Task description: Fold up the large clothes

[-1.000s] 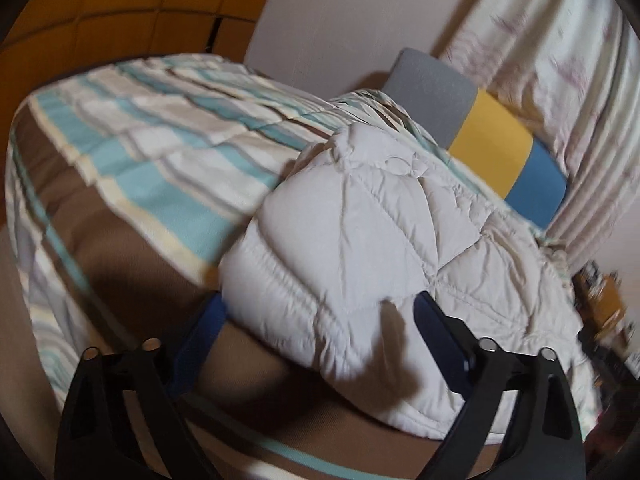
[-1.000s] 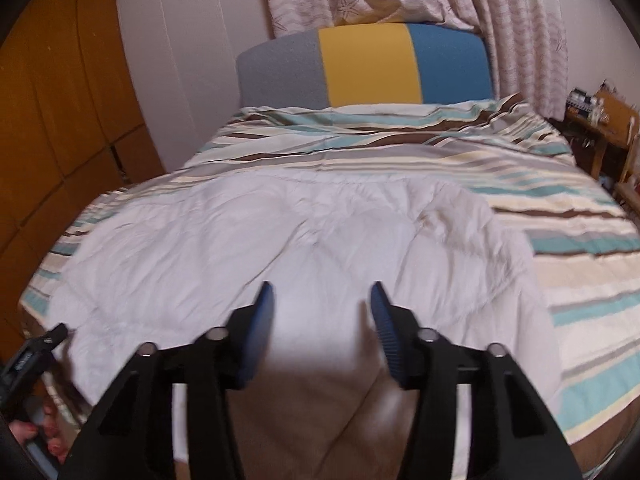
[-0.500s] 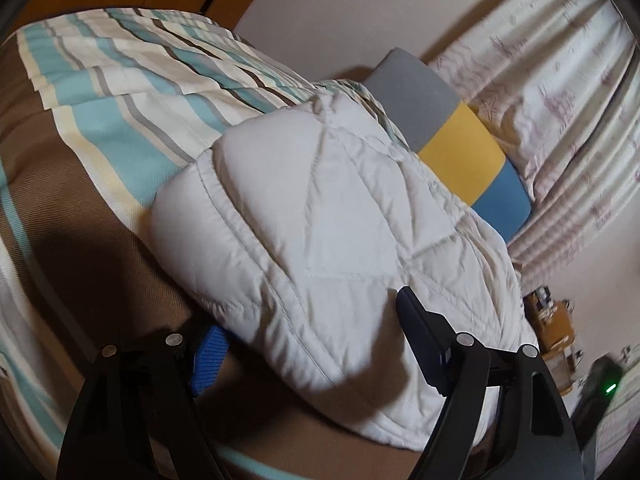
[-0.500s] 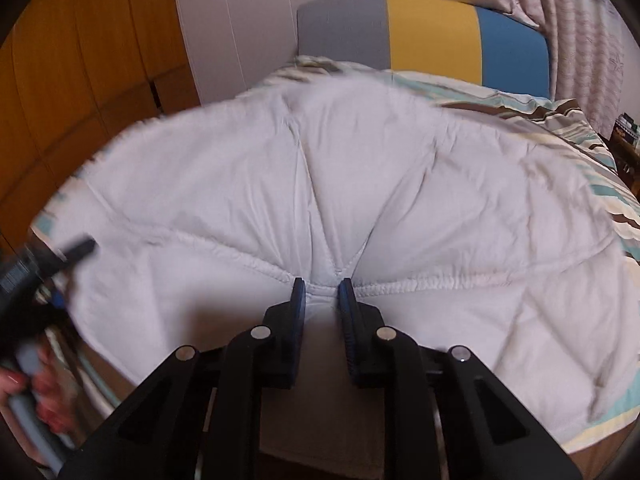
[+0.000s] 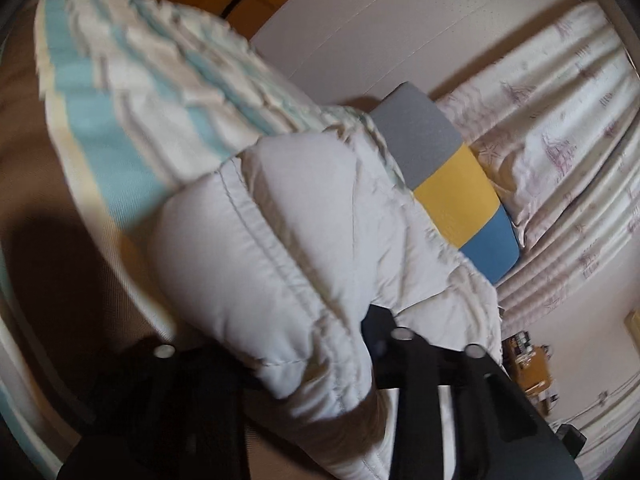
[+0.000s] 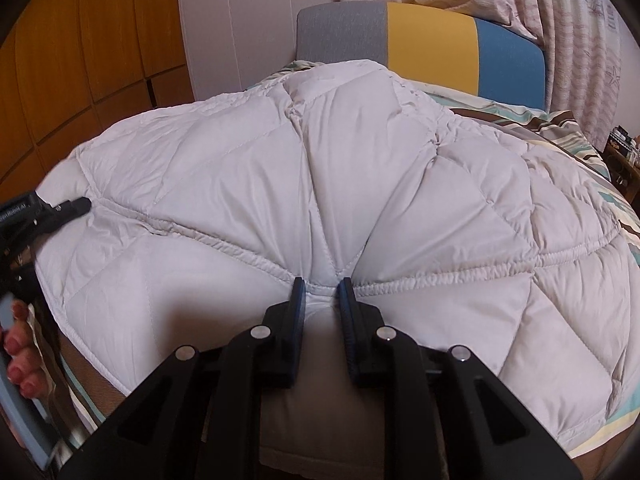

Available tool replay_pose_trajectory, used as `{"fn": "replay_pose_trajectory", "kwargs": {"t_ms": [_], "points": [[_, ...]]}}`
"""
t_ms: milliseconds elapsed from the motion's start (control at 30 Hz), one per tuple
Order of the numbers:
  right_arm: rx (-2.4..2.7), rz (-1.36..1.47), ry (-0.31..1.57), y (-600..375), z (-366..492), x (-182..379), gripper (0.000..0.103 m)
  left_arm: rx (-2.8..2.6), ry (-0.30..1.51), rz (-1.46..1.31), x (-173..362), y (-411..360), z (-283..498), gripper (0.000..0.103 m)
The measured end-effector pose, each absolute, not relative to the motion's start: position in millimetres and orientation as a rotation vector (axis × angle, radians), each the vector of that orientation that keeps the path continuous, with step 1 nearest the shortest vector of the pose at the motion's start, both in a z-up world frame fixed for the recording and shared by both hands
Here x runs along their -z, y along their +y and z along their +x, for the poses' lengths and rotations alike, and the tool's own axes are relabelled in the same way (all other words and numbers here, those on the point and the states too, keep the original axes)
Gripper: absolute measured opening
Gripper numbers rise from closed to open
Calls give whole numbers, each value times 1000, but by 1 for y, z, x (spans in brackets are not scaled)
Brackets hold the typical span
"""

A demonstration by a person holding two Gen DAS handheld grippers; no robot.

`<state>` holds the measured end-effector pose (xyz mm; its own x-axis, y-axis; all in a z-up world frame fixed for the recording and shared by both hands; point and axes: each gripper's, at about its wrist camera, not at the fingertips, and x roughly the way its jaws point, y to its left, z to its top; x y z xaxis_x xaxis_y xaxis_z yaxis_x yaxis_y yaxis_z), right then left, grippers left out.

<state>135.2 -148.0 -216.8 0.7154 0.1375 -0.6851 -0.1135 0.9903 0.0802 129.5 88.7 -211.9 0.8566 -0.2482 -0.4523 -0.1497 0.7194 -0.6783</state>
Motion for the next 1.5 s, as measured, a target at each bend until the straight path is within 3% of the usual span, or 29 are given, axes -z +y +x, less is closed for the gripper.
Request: {"fn": "replay_pose_trajectory", "kwargs": {"t_ms": [400,567,1033,1500], "points": [[-174,175,787,-176,134,207,20,200,310,-278,96,-8,105,24],[-132,258,711,-215,113,180,50,220,282,-158,82,-36,105,24],[386,236,691,-345,68,166,51,301,242,-56,70,-92,100,24],[468,157,709,-353,63,170,53,429,264,2,75,-159,99,24]]}}
